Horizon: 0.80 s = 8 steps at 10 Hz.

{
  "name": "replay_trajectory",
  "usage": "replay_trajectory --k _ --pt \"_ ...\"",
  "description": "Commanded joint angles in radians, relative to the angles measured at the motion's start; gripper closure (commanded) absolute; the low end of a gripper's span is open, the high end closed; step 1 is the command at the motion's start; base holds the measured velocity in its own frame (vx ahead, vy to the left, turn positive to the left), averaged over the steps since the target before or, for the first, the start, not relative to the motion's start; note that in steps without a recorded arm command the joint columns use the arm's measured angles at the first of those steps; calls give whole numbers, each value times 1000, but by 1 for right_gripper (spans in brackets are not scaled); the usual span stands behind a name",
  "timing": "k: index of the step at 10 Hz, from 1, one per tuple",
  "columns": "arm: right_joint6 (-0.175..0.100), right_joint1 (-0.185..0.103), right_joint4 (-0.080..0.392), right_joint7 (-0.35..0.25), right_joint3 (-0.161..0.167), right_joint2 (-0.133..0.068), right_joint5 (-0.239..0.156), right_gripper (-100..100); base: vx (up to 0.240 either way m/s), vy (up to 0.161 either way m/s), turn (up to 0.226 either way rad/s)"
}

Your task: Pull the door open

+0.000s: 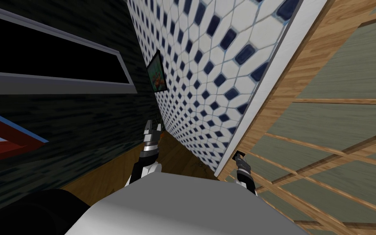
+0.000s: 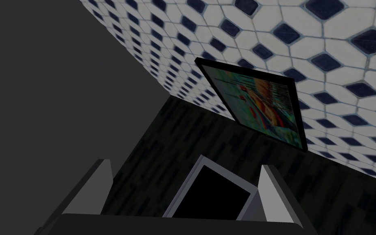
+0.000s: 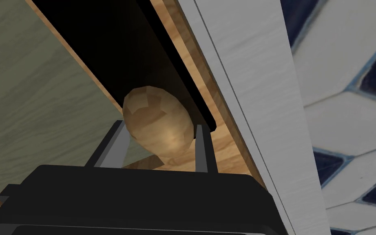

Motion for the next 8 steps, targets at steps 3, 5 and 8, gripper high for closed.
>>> replay_trajectory --k 3,5,8 --pt "-2 -3 10 -88 18 0 -13 100 -17 2 3" --pt "-3 -2 9 -128 25 -1 -20 100 -15 1 1" --pt "-3 -1 8 -209 41 -4 -33 100 -14 0 3"
